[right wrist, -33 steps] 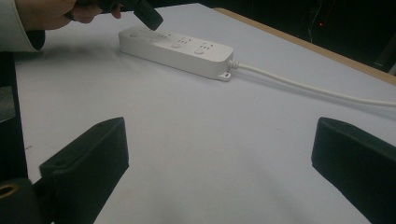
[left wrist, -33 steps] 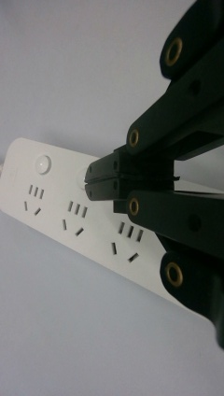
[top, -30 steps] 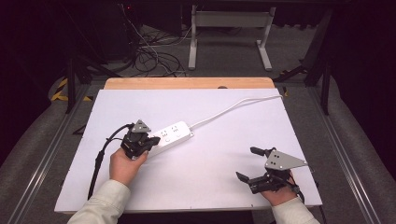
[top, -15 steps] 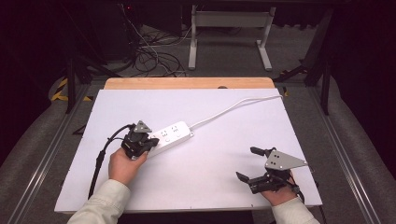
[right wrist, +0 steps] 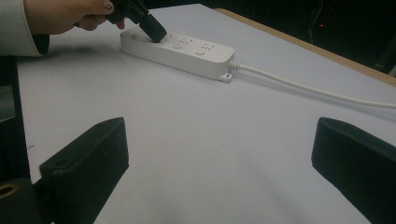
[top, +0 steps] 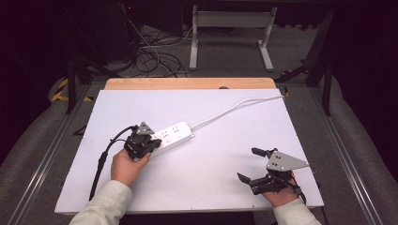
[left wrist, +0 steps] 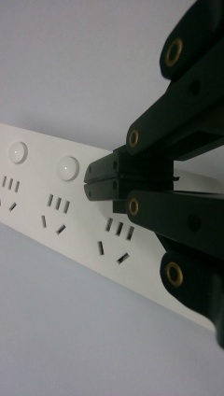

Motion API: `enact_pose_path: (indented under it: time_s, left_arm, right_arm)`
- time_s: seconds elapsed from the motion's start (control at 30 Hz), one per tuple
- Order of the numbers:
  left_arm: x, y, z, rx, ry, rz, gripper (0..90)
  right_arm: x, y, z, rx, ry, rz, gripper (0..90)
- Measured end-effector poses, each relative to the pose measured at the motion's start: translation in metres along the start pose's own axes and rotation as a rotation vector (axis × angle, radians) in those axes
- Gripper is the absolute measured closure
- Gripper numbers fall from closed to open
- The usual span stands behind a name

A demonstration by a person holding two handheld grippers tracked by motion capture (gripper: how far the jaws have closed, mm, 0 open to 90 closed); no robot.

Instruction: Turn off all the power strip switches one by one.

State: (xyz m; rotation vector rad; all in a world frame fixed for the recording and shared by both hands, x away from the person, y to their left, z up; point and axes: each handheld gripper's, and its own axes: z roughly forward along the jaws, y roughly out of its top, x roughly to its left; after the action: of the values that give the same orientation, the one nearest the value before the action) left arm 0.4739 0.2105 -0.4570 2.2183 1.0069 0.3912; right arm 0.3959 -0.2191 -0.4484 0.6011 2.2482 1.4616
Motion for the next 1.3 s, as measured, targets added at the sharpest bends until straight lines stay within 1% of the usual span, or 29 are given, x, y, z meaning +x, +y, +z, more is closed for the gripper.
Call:
enact_pose_path:
  time_s: [0.07, 0.13, 0.23, 0.3, 0.5, 0.53, 0.57, 0.63, 0.8, 0.87, 0.93, 1.03, 1.07, 1.13, 1.2, 1.23, 1.27, 1.3]
  left_arm:
    - [-0.0005, 0.0000, -0.0002, 0.003, -0.001, -0.001, 90.0]
    - [-0.0003, -0.0003, -0.0010, 0.004, 0.009, 0.007, 90.0]
    - [-0.0004, -0.0007, -0.0011, 0.003, 0.010, 0.004, 90.0]
    - [-0.0013, -0.0007, -0.0014, 0.006, 0.015, 0.012, 90.0]
    - [-0.0008, -0.0015, -0.0019, 0.004, 0.016, 0.002, 90.0]
    - [-0.0014, -0.0012, -0.0022, 0.007, 0.027, 0.007, 90.0]
    - [-0.0022, -0.0013, -0.0018, 0.006, 0.021, -0.001, 90.0]
    - [-0.0032, -0.0014, -0.0018, 0.006, 0.032, 0.012, 90.0]
    - [-0.0030, -0.0016, -0.0018, 0.004, 0.032, 0.012, 90.0]
    - [-0.0028, -0.0012, -0.0019, 0.010, 0.027, 0.001, 90.0]
    - [-0.0025, -0.0015, -0.0019, 0.007, 0.028, 0.001, 90.0]
    - [-0.0021, -0.0025, -0.0019, 0.000, 0.027, 0.009, 90.0]
    - [-0.0024, -0.0022, -0.0020, 0.001, 0.035, 0.013, 90.0]
    - [-0.0060, -0.0005, -0.0016, 0.016, 0.053, 0.036, 90.0]
    - [-0.0062, -0.0004, -0.0016, 0.017, 0.055, 0.035, 90.0]
    - [-0.0055, -0.0005, -0.0014, 0.013, 0.046, 0.027, 90.0]
    - [-0.0044, -0.0010, -0.0018, 0.013, 0.047, 0.025, 90.0]
    - [-0.0034, -0.0018, -0.0012, 0.005, 0.033, 0.011, 90.0]
  right_arm:
    - [-0.0002, 0.0000, -0.0001, -0.002, 0.000, -0.003, 4.4]
    - [-0.0003, -0.0001, -0.0007, -0.003, 0.000, -0.002, 4.4]
    - [-0.0004, -0.0002, -0.0009, -0.004, -0.001, -0.004, 4.4]
    - [0.0000, -0.0002, -0.0007, 0.000, 0.001, -0.002, 4.4]
    - [0.0000, -0.0001, -0.0010, -0.003, 0.002, -0.005, 4.4]
    - [0.0000, -0.0001, -0.0008, -0.003, 0.002, -0.006, 4.4]
    - [0.0002, -0.0001, -0.0008, -0.002, 0.003, -0.005, 4.4]
    - [0.0005, 0.0000, -0.0008, -0.002, 0.002, -0.005, 4.4]
    - [0.0005, -0.0001, -0.0009, -0.003, 0.001, -0.006, 4.4]
    - [0.0007, -0.0001, -0.0006, -0.002, 0.001, -0.004, 4.4]
    - [0.0010, -0.0001, -0.0003, 0.000, 0.001, -0.004, 4.4]
    - [0.0014, 0.0002, -0.0005, 0.001, 0.000, -0.004, 4.4]
    - [0.0014, 0.0002, -0.0005, 0.001, 0.000, -0.004, 4.4]
    - [0.0014, 0.0001, -0.0006, 0.001, 0.000, -0.003, 4.4]
    - [0.0014, 0.0001, -0.0005, 0.001, -0.001, -0.003, 4.4]
    - [0.0014, 0.0001, -0.0006, 0.000, -0.001, -0.002, 4.4]
    - [0.0014, 0.0001, -0.0006, 0.000, -0.001, -0.002, 4.4]
    - [0.0014, 0.0001, -0.0005, 0.000, 0.000, -0.002, 4.4]
